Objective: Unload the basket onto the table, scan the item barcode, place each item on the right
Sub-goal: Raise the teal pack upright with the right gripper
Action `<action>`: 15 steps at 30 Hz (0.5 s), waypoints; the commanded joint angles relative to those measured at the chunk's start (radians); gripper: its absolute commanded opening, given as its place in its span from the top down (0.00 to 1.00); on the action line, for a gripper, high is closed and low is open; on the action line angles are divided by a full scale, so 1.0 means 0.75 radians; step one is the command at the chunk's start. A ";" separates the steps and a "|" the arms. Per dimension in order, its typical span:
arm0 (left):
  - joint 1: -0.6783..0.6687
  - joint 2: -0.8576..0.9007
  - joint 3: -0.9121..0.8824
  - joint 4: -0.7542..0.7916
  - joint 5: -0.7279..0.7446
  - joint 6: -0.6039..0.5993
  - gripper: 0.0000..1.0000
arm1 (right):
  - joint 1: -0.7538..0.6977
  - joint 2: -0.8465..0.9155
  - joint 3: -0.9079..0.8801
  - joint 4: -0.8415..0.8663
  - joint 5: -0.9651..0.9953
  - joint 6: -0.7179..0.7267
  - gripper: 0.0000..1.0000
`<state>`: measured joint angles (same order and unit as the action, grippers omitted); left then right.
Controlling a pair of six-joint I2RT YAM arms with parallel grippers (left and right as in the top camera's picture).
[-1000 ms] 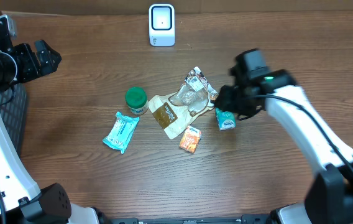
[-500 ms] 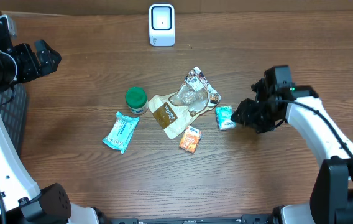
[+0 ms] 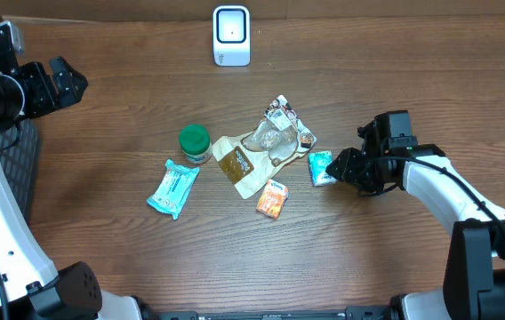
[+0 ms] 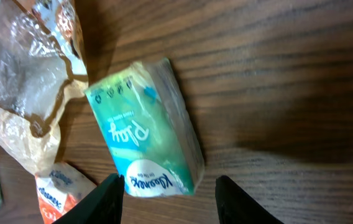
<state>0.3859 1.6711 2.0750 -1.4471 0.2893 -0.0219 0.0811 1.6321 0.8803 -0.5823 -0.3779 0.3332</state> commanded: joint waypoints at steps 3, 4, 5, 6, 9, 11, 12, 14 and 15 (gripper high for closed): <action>-0.004 -0.009 0.019 0.001 0.019 0.025 0.01 | 0.004 0.045 -0.007 0.043 -0.008 0.016 0.54; -0.004 -0.009 0.019 0.001 0.019 0.025 0.01 | 0.004 0.060 -0.007 0.048 -0.008 0.016 0.54; -0.004 -0.009 0.019 0.001 0.019 0.025 0.00 | 0.004 0.073 -0.007 0.049 -0.009 0.017 0.55; -0.004 -0.009 0.019 0.001 0.019 0.025 0.00 | 0.004 0.093 -0.007 0.052 -0.014 0.017 0.54; -0.004 -0.009 0.019 0.001 0.019 0.025 0.00 | 0.004 0.155 -0.007 0.061 -0.063 0.017 0.57; -0.004 -0.009 0.019 0.001 0.019 0.025 0.00 | 0.004 0.181 -0.007 0.068 -0.085 0.017 0.60; -0.004 -0.009 0.019 0.001 0.019 0.025 0.00 | 0.004 0.195 -0.007 0.074 -0.089 0.017 0.62; -0.004 -0.009 0.019 0.001 0.019 0.025 0.00 | 0.004 0.211 -0.007 0.082 -0.092 0.017 0.67; -0.004 -0.009 0.019 0.001 0.019 0.025 0.00 | 0.004 0.211 -0.007 0.083 -0.092 0.021 0.70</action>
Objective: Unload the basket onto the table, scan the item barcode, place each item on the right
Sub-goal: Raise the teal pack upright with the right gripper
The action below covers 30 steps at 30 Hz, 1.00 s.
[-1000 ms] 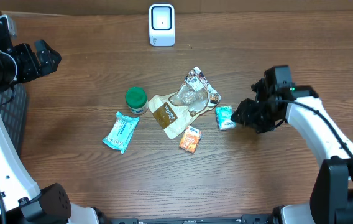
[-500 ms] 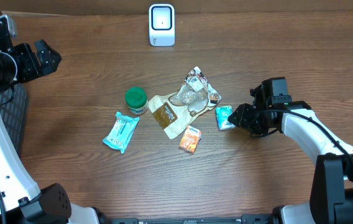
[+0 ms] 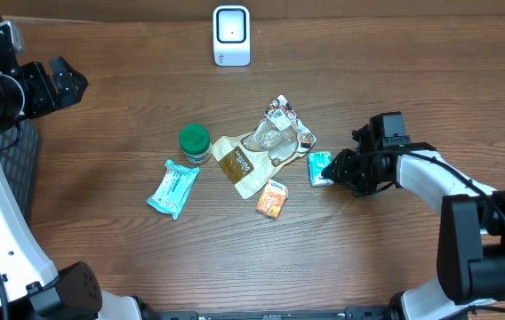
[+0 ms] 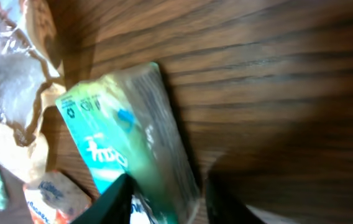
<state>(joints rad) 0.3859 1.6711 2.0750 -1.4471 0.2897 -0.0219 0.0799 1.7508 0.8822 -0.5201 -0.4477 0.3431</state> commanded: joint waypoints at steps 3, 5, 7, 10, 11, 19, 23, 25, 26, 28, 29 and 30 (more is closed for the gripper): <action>-0.004 -0.009 0.019 0.001 0.019 0.025 0.01 | 0.005 0.052 -0.009 0.008 0.001 0.020 0.85; -0.004 -0.009 0.019 0.001 0.019 0.025 0.00 | 0.005 0.052 -0.008 0.012 -0.011 0.038 0.96; -0.004 -0.009 0.019 0.001 0.019 0.025 0.00 | 0.005 0.050 0.000 0.012 -0.061 0.036 0.96; -0.004 -0.009 0.019 0.001 0.019 0.025 0.00 | 0.004 0.009 0.038 -0.021 -0.232 -0.009 0.96; -0.004 -0.009 0.019 0.001 0.019 0.025 0.00 | 0.004 -0.012 0.054 -0.040 -0.291 -0.015 0.96; -0.004 -0.009 0.019 0.001 0.019 0.025 0.00 | 0.004 -0.155 0.162 0.159 -1.250 0.055 0.96; -0.004 -0.009 0.019 0.001 0.019 0.025 0.00 | 0.004 -0.155 0.162 0.490 -1.467 0.444 0.96; -0.004 -0.009 0.019 0.001 0.019 0.025 0.01 | 0.004 -0.155 0.162 0.660 -1.482 0.679 0.96; -0.004 -0.009 0.019 0.001 0.019 0.025 0.00 | 0.004 -0.155 0.162 0.761 -1.488 0.797 0.96; -0.004 -0.009 0.019 0.001 0.019 0.025 0.00 | 0.004 -0.155 0.162 0.984 -1.495 1.025 0.96; -0.004 -0.009 0.019 0.001 0.019 0.025 0.00 | 0.004 -0.155 0.162 1.108 -1.495 1.151 0.96; -0.004 -0.009 0.019 0.001 0.019 0.025 0.00 | 0.004 -0.155 0.162 1.230 -1.495 1.282 0.96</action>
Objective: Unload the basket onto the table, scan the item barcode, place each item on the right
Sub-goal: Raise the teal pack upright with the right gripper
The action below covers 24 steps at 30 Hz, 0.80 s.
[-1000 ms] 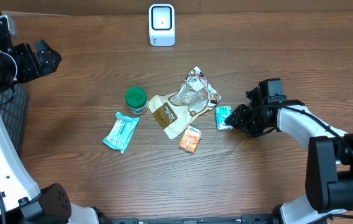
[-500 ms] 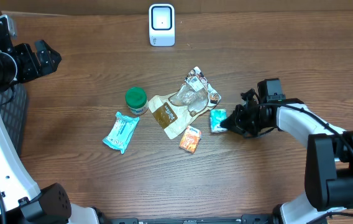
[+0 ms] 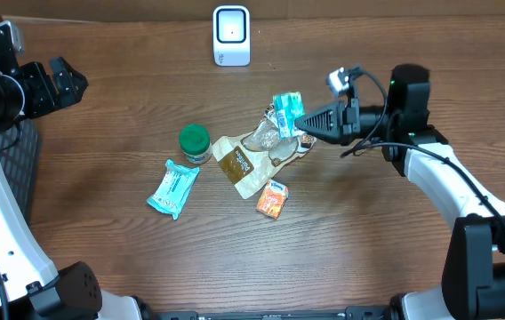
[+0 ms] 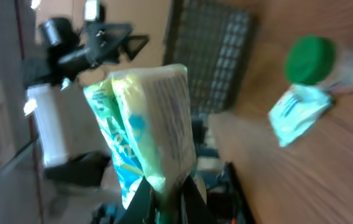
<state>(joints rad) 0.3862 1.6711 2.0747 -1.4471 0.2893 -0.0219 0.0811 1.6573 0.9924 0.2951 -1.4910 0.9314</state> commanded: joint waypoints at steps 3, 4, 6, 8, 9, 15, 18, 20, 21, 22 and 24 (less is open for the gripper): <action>-0.004 -0.009 0.020 0.001 0.019 0.025 0.00 | 0.003 -0.031 0.015 0.492 -0.104 0.833 0.96; -0.004 -0.009 0.020 0.001 0.019 0.025 0.00 | 0.003 -0.031 0.015 0.594 -0.104 0.918 0.96; -0.004 -0.009 0.020 0.001 0.020 0.025 0.00 | 0.003 -0.031 0.015 0.803 -0.104 1.074 0.96; -0.004 -0.009 0.020 0.001 0.019 0.025 0.00 | 0.003 -0.031 0.015 0.935 -0.104 1.167 0.96; -0.004 -0.009 0.020 0.001 0.019 0.025 0.01 | 0.003 -0.031 0.015 0.995 -0.104 1.201 0.96; -0.004 -0.009 0.020 0.001 0.019 0.025 0.00 | 0.003 -0.031 0.015 1.007 -0.104 1.198 0.96; -0.004 -0.009 0.020 0.001 0.019 0.025 0.00 | 0.003 -0.031 0.015 1.005 -0.104 1.100 0.96; -0.004 -0.009 0.020 0.001 0.019 0.025 0.00 | 0.004 -0.031 0.012 0.982 -0.104 1.030 0.96; -0.004 -0.009 0.020 0.001 0.019 0.025 0.00 | 0.008 -0.031 0.012 0.967 -0.104 0.999 0.96; -0.004 -0.009 0.020 0.001 0.019 0.025 0.00 | 0.016 -0.031 0.012 0.947 -0.104 0.956 0.96; -0.004 -0.009 0.020 0.001 0.019 0.025 0.00 | 0.034 -0.031 0.012 0.898 -0.104 0.861 0.96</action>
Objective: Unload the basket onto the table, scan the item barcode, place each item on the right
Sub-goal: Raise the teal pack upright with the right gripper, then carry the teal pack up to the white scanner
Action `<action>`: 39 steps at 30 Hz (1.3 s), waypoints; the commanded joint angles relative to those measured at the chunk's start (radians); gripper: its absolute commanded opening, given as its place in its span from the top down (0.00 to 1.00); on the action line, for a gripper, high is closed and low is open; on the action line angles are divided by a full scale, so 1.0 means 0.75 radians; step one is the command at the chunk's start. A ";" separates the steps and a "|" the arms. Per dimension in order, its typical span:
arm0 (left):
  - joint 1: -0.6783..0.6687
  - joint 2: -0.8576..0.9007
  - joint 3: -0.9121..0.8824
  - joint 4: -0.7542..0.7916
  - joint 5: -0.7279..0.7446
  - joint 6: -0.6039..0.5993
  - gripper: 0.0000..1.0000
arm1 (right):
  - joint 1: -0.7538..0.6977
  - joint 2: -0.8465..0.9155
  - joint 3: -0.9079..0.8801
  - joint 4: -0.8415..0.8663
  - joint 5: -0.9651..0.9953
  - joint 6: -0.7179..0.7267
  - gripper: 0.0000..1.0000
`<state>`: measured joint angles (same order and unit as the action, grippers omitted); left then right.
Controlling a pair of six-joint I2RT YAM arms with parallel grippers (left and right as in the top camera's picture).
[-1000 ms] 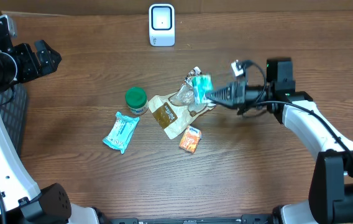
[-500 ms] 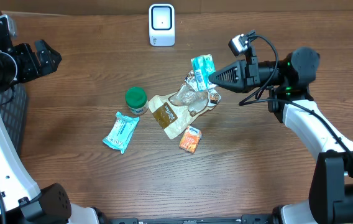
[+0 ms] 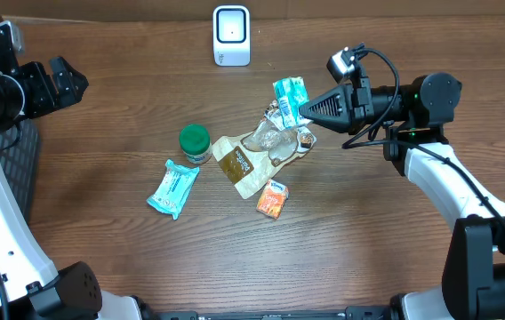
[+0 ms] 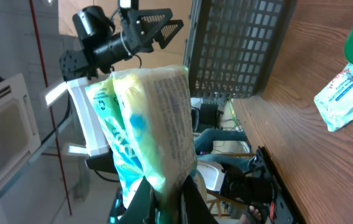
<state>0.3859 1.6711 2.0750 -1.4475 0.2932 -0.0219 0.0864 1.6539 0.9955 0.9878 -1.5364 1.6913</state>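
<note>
My right gripper is shut on a green and white tissue pack, held in the air above the pile of items, short of the white barcode scanner at the back edge. In the right wrist view the tissue pack stands upright between the fingers, its side with small print facing the camera. My left gripper hovers at the far left edge of the table, its jaws apart and empty.
On the table lie a green-lidded jar, a teal wipes packet, a brown pouch, a crumpled clear wrapper and a small orange pack. A black wire basket sits at the left edge.
My right gripper has lifted the tissue pack slightly higher and tilted further, moving it a little toward the scanner. The left arm has not moved.
My right gripper stood open beside the tissue pack lying on the table right of the pile. Then its fingers closed in around the pack. Then the pack was held in the air above the crumpled wrapper, and now it is a little nearer the scanner.
</note>
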 commanded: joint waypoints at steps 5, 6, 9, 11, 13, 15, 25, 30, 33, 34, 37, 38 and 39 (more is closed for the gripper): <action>-0.004 -0.009 0.019 0.001 0.014 0.025 0.00 | 0.085 -0.026 -0.009 -0.360 -0.042 -0.505 0.96; -0.004 -0.009 0.019 0.002 0.015 0.025 0.00 | 0.096 -0.025 -0.014 -0.449 -0.036 -0.580 0.96; -0.004 -0.009 0.019 0.001 0.014 0.025 0.00 | 0.124 -0.025 -0.019 -0.679 -0.011 -0.772 0.96; -0.004 -0.009 0.019 0.001 0.014 0.025 0.00 | 0.132 -0.025 -0.019 -0.789 0.021 -0.847 0.96; -0.004 -0.009 0.019 0.001 0.015 0.025 0.00 | 0.137 -0.025 -0.019 -0.871 0.064 -0.900 0.96; -0.004 -0.009 0.019 0.002 0.014 0.025 0.00 | 0.139 -0.025 -0.019 -0.952 0.121 -0.941 0.96; -0.004 -0.009 0.019 0.002 0.015 0.025 0.00 | 0.139 -0.026 -0.001 -1.339 0.402 -1.199 0.96; -0.004 -0.009 0.019 0.001 0.014 0.025 0.00 | 0.157 -0.026 0.163 -1.748 0.513 -1.457 0.96; -0.004 -0.009 0.019 0.002 0.015 0.025 0.00 | 0.199 -0.025 0.355 -2.199 0.845 -1.675 0.96; -0.004 -0.009 0.019 0.001 0.014 0.025 0.00 | 0.221 -0.025 0.436 -2.337 0.989 -1.729 0.96; -0.004 -0.009 0.019 0.001 0.015 0.025 0.00 | 0.307 -0.025 0.680 -2.612 1.433 -1.777 0.96; -0.004 -0.009 0.019 0.001 0.014 0.025 0.00 | 0.338 -0.025 0.757 -2.669 1.549 -1.779 0.96; -0.004 -0.009 0.019 0.002 0.014 0.025 0.00 | 0.366 -0.021 0.824 -2.705 1.631 -1.779 0.96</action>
<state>0.3862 1.6711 2.0750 -1.4471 0.2962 -0.0219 0.3069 1.6543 1.4704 -1.0027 -0.6762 0.4530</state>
